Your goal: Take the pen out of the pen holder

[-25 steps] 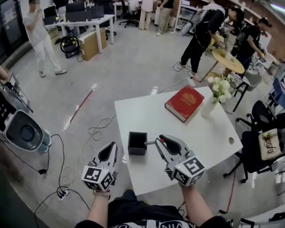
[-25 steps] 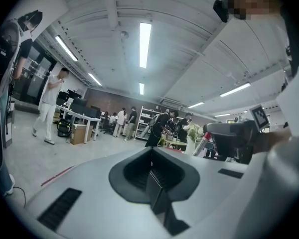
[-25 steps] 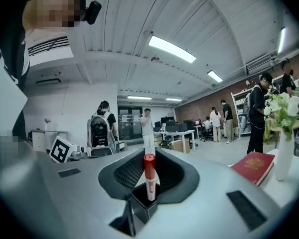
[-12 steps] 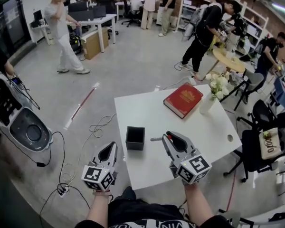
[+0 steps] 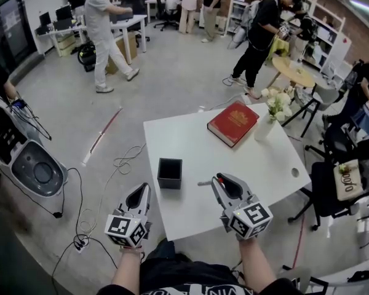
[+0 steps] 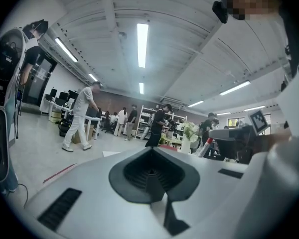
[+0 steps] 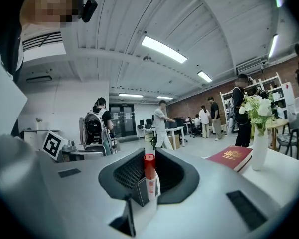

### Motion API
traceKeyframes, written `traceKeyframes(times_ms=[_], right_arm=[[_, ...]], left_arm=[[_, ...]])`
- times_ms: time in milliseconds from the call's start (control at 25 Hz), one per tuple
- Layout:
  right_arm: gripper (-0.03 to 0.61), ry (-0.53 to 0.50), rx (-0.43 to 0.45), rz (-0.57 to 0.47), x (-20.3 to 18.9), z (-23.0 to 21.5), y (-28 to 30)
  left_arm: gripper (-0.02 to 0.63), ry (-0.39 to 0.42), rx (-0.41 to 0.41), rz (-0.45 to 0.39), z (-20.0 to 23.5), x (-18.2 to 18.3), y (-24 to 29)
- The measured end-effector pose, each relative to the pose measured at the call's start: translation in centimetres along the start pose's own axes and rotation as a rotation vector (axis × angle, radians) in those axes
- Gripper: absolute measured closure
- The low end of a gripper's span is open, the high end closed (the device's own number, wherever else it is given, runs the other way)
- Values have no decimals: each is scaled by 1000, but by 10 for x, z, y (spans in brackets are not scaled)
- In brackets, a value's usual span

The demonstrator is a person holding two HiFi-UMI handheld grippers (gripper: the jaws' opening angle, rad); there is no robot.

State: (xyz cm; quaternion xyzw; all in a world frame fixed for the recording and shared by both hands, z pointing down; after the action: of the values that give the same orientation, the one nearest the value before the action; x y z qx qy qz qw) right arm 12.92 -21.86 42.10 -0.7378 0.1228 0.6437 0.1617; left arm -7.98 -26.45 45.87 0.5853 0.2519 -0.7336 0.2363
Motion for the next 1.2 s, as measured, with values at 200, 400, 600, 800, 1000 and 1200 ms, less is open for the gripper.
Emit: traceKeyframes(times_ms=[200,400,600,800,1000,1200], right_arm=[[505,9,-7,42,-15,-2,-6],[505,23,2,80,-33,-2,-8],[505,36,19,106,-46,1,-7],[505,47,37,122,-53,4,-4],[505,50,48,126,-55,5,-2],[505,49,60,124,-54,4,1]], left_arm=[[611,-4,4,9,-3,-3,-3],[611,0,18,12,-2,-4,-6],[611,6,40,12,1,-4,-11],[611,10,60,10,5,-1,-15],[611,16,72,10,7,0,-17],[611,22,83,8,8,3,-17]])
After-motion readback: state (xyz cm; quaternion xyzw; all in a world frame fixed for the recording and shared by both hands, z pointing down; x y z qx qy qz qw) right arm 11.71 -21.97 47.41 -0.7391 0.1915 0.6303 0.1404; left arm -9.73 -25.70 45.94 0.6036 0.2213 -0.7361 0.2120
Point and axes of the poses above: the fingertips, and each gripper's own axes: y forward along the fingers, z to its left, x out of its top, the point moved 1 cm from there along -y, backward along the fingers, and after that the axes turned 10 degrees about -z, right-handed, at the moved point
